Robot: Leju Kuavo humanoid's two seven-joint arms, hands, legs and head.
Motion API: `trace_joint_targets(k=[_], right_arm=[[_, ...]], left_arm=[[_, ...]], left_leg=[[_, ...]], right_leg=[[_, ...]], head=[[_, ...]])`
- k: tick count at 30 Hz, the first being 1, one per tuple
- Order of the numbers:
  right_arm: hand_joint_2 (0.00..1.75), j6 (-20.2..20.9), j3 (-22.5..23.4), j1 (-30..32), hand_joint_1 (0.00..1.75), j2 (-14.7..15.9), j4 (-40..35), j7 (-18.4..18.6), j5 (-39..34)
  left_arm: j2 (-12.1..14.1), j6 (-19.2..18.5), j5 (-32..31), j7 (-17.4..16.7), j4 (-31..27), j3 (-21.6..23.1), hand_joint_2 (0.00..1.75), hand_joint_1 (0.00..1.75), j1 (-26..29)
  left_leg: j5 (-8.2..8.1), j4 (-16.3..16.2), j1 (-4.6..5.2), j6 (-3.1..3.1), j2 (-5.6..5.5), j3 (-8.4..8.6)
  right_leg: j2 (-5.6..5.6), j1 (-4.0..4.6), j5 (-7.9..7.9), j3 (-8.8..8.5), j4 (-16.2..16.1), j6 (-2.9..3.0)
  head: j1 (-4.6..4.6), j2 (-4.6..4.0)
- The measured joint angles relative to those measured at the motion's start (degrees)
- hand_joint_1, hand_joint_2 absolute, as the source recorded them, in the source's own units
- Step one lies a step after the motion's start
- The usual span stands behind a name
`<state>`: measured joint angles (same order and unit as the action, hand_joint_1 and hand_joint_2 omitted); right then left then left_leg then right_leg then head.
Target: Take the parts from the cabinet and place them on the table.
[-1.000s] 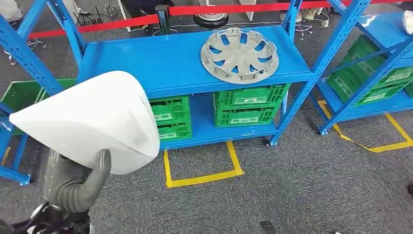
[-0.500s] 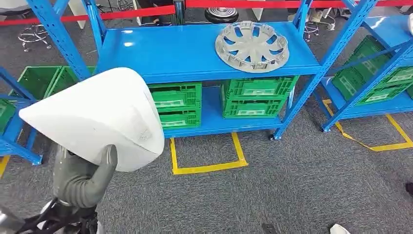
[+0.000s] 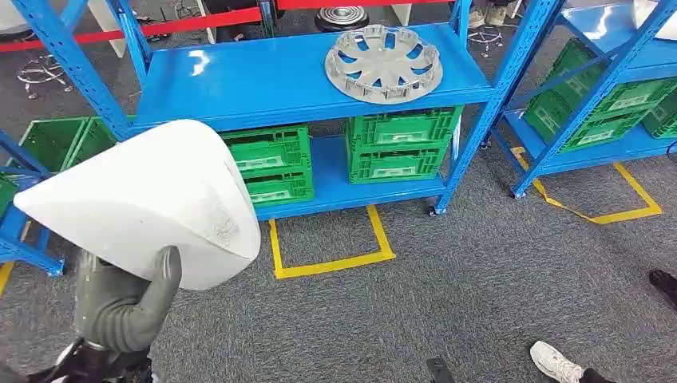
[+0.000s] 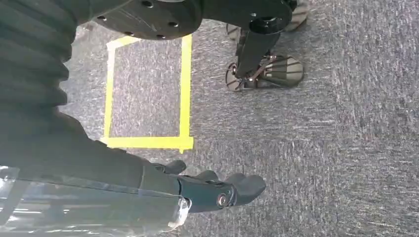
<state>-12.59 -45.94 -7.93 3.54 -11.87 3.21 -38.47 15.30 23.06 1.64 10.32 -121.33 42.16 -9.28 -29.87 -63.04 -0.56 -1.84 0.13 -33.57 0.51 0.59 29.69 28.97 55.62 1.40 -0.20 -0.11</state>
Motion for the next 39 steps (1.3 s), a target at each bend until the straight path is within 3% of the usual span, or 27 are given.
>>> trace_joint_targets(k=[1, 2, 3, 4, 5, 11, 21, 34, 37, 39], right_arm=[[1.75, -0.02, 0.00, -0.03, 0.00, -0.02, 0.00, 0.00, 0.00], [1.75, -0.02, -0.02, -0.18, 0.00, -0.04, 0.00, 0.00, 0.02], [1.75, -0.09, -0.02, -0.18, 0.00, -0.07, 0.00, 0.00, 0.09], [1.75, -0.15, -0.02, -0.20, 0.00, -0.04, 0.02, 0.00, 0.20], [1.75, -0.37, -0.02, -0.16, 0.00, -0.02, 0.02, 0.09, 0.33], [1.75, -0.26, -0.07, -0.19, 0.00, -0.13, 0.00, -1.11, 0.11], [1.75, -0.24, -0.09, -0.17, 0.00, -0.15, 0.00, -1.38, 0.20], [1.75, -0.04, -0.39, -0.04, 0.00, -0.15, 0.02, -1.40, 1.42], [1.75, -0.02, -0.59, -0.09, 0.00, -0.22, 0.00, -1.92, 1.99], [1.75, -0.02, -0.81, -0.07, 0.00, -0.13, 0.00, -2.01, 2.19]], left_arm=[[0.00, 0.00, 0.00, 0.00, 0.02, 0.00, 1.75, 1.75, -0.01], [0.00, 0.00, 0.00, 0.00, 0.00, 0.02, 1.75, 1.75, 0.05], [0.00, 0.00, 0.00, 0.00, -0.02, 0.02, 1.75, 1.75, 0.07], [0.00, 0.00, 0.00, 0.00, -0.02, 0.00, 1.75, 1.75, 0.07], [0.00, 0.00, 0.00, 0.00, -0.02, 0.00, 1.75, 1.75, 0.10], [-0.02, -0.02, -0.02, 0.11, -0.02, 0.02, 1.75, 1.75, 0.34], [-0.02, -0.11, -0.24, 0.61, -0.02, 0.02, 1.75, 1.75, 0.76], [-0.02, -0.35, -0.46, 0.68, -0.02, 0.00, 1.75, 1.75, 1.28], [-0.02, -0.66, -0.74, 0.83, -0.13, 0.00, 1.75, 1.75, 1.79], [-0.02, -0.83, -0.92, 1.00, -0.33, 0.00, 1.75, 1.75, 2.16]], left_leg=[[-0.57, 3.60, 0.00, 0.25, 0.17, 1.85], [-0.62, 3.98, 0.15, 0.75, 0.08, 2.37], [-0.84, 4.19, 0.14, 1.03, 0.06, 2.11], [-1.12, 4.42, 0.17, 1.41, 0.03, 2.10], [-1.11, 4.48, 0.25, 1.47, -0.01, 2.12], [-0.96, 4.45, 0.66, 2.14, 0.00, 2.05], [-1.09, 4.39, 0.67, 2.42, -0.03, 1.94], [-1.09, 4.48, 0.61, 2.41, -0.06, 1.97], [-1.08, 4.62, 1.00, 3.21, -0.18, 1.88], [-0.22, 6.39, 0.30, 3.84, -0.35, 3.00]], right_leg=[[-0.02, 0.03, 0.24, 0.41, 0.57, -0.33], [-0.08, 0.25, 0.41, 1.12, 1.28, -0.63], [-0.08, 0.27, 0.54, 1.18, 1.56, -0.82], [-0.15, 0.38, 0.91, 1.33, 1.79, -0.07], [-0.11, 0.35, 0.82, 1.34, 1.80, 0.06], [-0.13, -0.02, 0.32, 1.19, 1.40, -0.68], [-0.13, -0.03, 0.29, 1.21, 1.21, -1.45], [-0.13, 0.00, 0.34, 1.24, 1.24, -1.51], [0.14, -0.23, 0.00, 1.11, 0.61, -2.32], [0.05, -0.14, 1.09, 1.20, 1.48, -2.68]], head=[[-0.17, 0.00], [-0.39, 0.00], [-0.09, 0.00], [-0.02, 0.00], [0.22, 0.00], [0.99, 0.00], [0.94, 0.00], [0.85, 0.00], [0.59, 0.00], [0.68, 0.00]])
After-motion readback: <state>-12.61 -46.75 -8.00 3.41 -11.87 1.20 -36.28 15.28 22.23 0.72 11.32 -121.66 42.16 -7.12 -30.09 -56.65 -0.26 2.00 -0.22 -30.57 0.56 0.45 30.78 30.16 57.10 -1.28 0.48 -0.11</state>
